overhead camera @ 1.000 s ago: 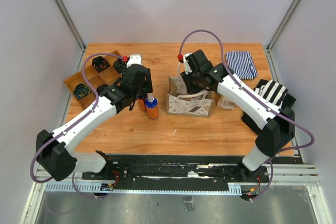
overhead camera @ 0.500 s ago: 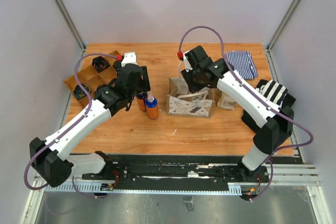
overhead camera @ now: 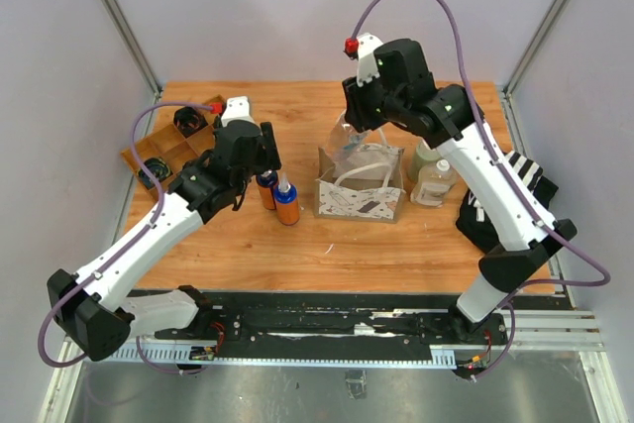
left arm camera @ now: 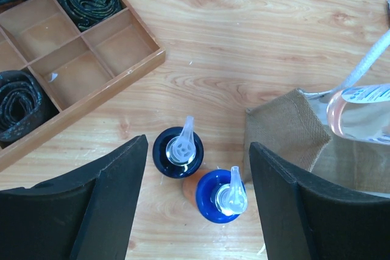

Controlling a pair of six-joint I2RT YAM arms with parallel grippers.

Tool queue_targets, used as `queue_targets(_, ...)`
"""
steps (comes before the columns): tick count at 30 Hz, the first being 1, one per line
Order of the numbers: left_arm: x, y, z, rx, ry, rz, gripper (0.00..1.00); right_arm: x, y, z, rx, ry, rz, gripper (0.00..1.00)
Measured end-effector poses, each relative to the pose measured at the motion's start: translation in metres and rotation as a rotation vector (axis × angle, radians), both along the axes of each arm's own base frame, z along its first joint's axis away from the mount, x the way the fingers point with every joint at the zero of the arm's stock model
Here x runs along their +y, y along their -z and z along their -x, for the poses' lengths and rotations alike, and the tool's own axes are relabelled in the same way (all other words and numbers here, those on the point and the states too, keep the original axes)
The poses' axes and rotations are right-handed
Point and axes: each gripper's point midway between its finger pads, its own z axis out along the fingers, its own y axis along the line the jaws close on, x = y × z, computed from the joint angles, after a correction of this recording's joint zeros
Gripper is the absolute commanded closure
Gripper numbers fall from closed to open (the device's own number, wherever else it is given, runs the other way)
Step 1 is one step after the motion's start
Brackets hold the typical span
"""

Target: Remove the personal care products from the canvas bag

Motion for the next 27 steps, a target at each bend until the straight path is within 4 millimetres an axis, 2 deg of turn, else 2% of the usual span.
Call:
queue_targets(4, 0.000, -0.003, 0.001, -0.007, -0.002, 0.009, 0.28, 0.015, -0.021, 0.005, -0.031, -0.067, -0.081, 0.97)
queue_targets(11, 0.001, -0.005, 0.001, -0.015, -0.005, 0.013, 0.27, 0.048, -0.023, 0.010, 0.006, -0.168, -0.151, 0.97)
queue_targets(16, 0.002, -0.009, 0.002, -0.024, -0.007, 0.024, 0.27, 0.070, -0.004, 0.001, 0.047, -0.204, -0.162, 0.97)
queue_targets(21, 0.001, -0.003, 0.002, -0.020, -0.010, 0.031, 0.27, 0.087, 0.016, -0.009, 0.050, -0.213, -0.151, 0.97)
queue_targets(27, 0.000, 0.000, 0.002, -0.014, -0.010, 0.037, 0.27, 0.110, 0.059, -0.013, 0.094, -0.229, -0.087, 0.95)
